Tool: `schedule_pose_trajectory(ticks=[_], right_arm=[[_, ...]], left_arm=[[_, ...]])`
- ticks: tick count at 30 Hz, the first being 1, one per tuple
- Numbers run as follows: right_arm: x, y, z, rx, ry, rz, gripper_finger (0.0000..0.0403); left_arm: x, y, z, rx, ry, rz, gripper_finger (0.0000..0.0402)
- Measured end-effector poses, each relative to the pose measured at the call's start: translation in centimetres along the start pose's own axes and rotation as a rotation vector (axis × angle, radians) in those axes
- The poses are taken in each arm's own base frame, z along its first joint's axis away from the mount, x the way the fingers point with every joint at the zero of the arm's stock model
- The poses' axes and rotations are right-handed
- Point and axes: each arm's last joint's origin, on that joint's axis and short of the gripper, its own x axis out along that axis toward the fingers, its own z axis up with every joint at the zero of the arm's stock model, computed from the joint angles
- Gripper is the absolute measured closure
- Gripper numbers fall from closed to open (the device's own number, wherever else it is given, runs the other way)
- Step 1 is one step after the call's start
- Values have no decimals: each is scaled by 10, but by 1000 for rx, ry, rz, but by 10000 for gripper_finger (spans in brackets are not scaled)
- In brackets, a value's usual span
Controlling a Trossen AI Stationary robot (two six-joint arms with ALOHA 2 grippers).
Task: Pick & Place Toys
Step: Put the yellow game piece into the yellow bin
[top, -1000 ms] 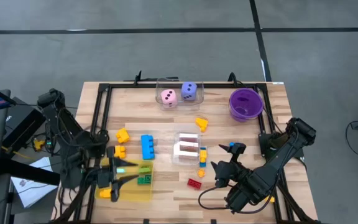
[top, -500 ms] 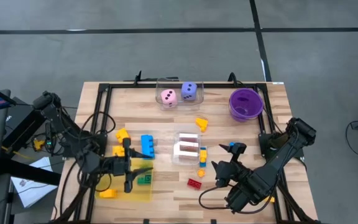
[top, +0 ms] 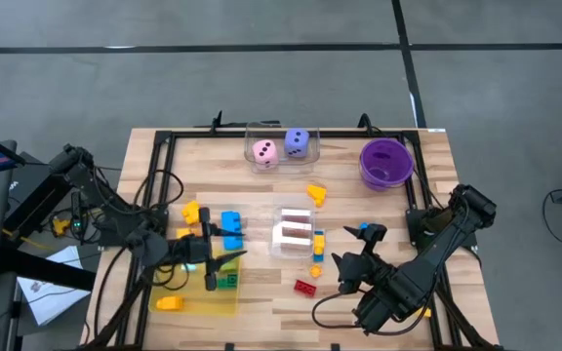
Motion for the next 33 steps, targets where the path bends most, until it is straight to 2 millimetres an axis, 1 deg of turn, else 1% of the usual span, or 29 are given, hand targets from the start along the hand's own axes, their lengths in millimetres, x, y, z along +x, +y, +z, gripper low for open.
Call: schedule_pose_trajectory(ticks=[5, 7, 9, 11, 14, 16, 18, 20, 22, 24, 27, 30, 33], right_arm=[[0, 0, 0, -1, 0, 0, 30], [0, 0, 0, -1, 0, 0, 30], [0, 0, 0, -1, 0, 0, 30], [0, 0, 0, -1, 0, 0, 30], [0, 0, 0, -1, 0, 0, 30], [0, 0, 0, -1, 0, 0, 30], [0, 0, 0, -1, 1, 0, 30], [0, 0, 0, -1, 1, 0, 30], [0, 0, 0, -1, 2, 1, 30], [0, 0, 0, -1, 4, 2, 30], [0, 0, 0, -1, 12, 7, 30], [0, 0, -1, 0, 20, 13, 30], [0, 0, -1, 0, 19, 13, 30]], left_arm=[[13, 3, -12, 26, 73, 38, 214], [19, 0, -17, 50, 92, 44, 205], [26, -5, -24, 104, 114, 10, 192], [34, -12, -31, 139, 125, -30, 174], [46, -23, -39, 193, 122, -35, 140], [50, -27, -43, 243, 127, -18, 117], [50, -28, -44, 270, 146, 35, 95], [48, -24, -42, 269, 170, 160, 76], [44, -15, -37, 226, 185, 278, 62], [40, -7, -34, 166, 188, 302, 53], [41, 3, -36, 52, 197, 252, 49], [46, 17, -41, -105, 212, 324, 52], [55, 35, -55, -224, 272, 430, 59]])
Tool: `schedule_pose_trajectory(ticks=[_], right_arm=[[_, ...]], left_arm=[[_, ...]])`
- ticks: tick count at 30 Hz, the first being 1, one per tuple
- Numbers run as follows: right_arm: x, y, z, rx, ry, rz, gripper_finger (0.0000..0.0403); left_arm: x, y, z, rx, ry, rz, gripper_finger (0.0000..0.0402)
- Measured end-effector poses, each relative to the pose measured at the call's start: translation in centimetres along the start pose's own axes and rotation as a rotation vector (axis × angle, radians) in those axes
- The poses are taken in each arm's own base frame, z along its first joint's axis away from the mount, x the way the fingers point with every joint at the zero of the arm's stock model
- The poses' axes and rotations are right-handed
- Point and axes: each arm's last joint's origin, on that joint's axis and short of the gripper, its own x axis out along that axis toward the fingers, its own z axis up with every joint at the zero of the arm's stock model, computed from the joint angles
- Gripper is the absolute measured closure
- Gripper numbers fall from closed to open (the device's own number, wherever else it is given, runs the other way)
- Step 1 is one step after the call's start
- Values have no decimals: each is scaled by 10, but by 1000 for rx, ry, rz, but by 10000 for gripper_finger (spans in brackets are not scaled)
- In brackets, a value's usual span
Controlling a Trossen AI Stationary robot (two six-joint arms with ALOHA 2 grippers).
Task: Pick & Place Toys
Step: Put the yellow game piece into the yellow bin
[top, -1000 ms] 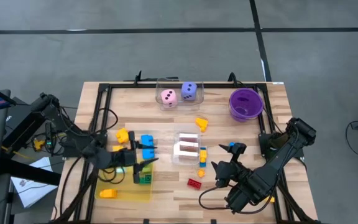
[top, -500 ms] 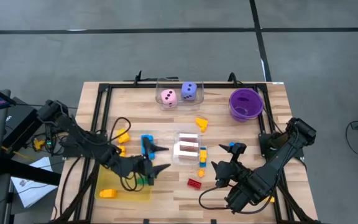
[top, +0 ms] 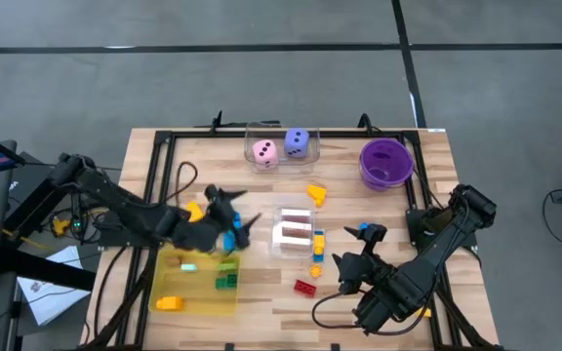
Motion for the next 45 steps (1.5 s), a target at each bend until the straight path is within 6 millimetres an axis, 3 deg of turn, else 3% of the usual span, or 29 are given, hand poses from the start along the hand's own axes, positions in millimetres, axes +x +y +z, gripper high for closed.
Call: schedule_pose_trajectory(ticks=[7, 16, 24, 32, 35, 40, 45], right_arm=[[0, 0, 0, 0, 0, 0, 30], [0, 0, 0, 3, 4, 4, 30], [1, 0, 1, 9, 4, 6, 30], [3, 0, 2, 18, 7, 3, 30], [3, 0, 2, 18, 7, 3, 30], [3, 0, 2, 19, 7, 4, 30], [3, 0, 2, 21, 6, 5, 30]], left_arm=[[30, 37, -25, -69, 249, 155, 70], [28, 75, -44, -131, 476, 337, 56], [44, 101, -52, -64, 761, 229, 55], [44, 143, -65, -71, 1091, 298, 55], [41, 148, -68, 2, 1195, 193, 55], [43, 148, -68, 80, 1210, 68, 50], [42, 148, -68, 40, 1247, 6, 9]])
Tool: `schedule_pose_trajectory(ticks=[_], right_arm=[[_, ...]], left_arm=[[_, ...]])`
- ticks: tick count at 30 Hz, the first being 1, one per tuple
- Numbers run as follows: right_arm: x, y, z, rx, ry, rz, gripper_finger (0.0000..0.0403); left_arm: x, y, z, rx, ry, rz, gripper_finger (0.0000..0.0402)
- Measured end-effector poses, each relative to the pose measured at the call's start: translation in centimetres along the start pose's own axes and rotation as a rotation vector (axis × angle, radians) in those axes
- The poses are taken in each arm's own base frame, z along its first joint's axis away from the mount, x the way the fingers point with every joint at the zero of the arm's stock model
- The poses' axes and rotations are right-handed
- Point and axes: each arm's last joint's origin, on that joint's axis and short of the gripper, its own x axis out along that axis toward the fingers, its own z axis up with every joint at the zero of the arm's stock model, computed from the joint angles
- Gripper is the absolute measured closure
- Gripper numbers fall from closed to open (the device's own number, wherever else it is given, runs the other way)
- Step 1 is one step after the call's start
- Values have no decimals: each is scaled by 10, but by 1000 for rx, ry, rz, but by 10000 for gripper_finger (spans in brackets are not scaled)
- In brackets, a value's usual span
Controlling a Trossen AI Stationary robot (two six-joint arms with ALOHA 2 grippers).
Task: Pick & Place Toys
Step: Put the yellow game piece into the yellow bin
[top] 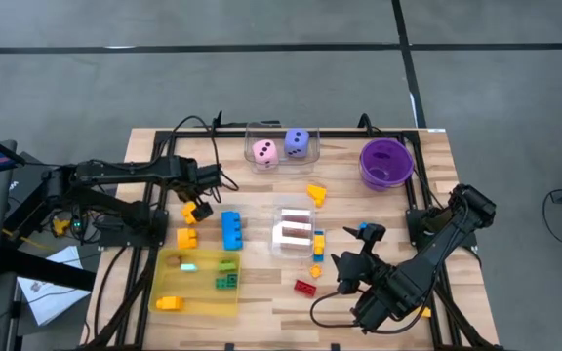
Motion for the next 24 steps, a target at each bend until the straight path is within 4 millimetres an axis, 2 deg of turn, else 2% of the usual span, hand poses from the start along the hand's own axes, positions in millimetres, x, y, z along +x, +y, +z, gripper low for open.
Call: schedule_pose_trajectory(ticks=[5, 12, 24], right_arm=[[0, 0, 0, -1, 0, 1, 30], [0, 1, -1, -1, 14, 11, 30], [0, 1, -1, -1, 16, 12, 30]], left_arm=[[3, -2, -2, -7, 22, -50, 8], [29, -5, -21, 7, 136, -84, 2], [29, -6, -18, -18, 110, -99, 2]])
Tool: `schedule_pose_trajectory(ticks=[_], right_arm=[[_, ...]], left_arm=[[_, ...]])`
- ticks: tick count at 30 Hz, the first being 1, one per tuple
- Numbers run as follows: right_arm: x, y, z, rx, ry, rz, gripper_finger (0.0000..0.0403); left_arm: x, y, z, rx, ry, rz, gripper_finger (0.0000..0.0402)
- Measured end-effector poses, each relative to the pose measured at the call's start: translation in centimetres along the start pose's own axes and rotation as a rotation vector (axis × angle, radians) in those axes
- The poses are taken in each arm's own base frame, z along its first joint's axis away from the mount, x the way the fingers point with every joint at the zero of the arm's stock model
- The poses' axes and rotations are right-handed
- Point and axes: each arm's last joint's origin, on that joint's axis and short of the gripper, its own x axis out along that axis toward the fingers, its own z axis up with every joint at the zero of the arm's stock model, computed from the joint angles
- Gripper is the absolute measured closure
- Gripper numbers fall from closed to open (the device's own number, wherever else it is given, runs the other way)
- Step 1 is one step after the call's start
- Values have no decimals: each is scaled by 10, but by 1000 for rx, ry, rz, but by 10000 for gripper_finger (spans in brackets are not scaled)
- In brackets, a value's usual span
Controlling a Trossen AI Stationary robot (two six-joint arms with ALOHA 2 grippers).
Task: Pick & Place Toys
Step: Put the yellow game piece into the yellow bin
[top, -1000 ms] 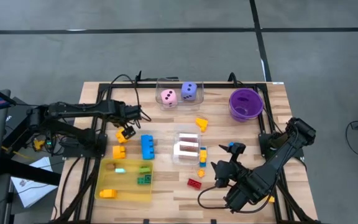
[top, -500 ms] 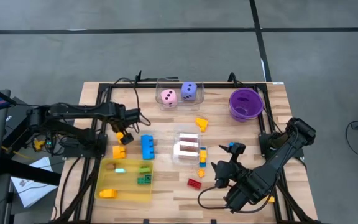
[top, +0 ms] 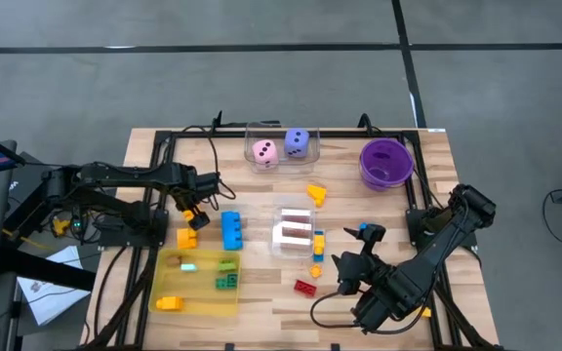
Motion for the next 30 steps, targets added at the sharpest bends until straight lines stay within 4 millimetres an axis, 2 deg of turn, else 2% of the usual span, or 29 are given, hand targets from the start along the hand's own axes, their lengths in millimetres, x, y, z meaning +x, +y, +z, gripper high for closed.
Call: schedule_pose_trajectory(ticks=[21, 27, 30], right_arm=[[0, 0, 0, -3, 3, 2, 30], [0, 0, 0, -2, 3, 2, 30], [0, 0, 0, -3, 3, 2, 30]], left_arm=[[31, -7, 15, -15, 124, 66, 2], [34, -10, 22, 21, 74, 31, 3], [34, -11, 21, 20, 105, -19, 12]])
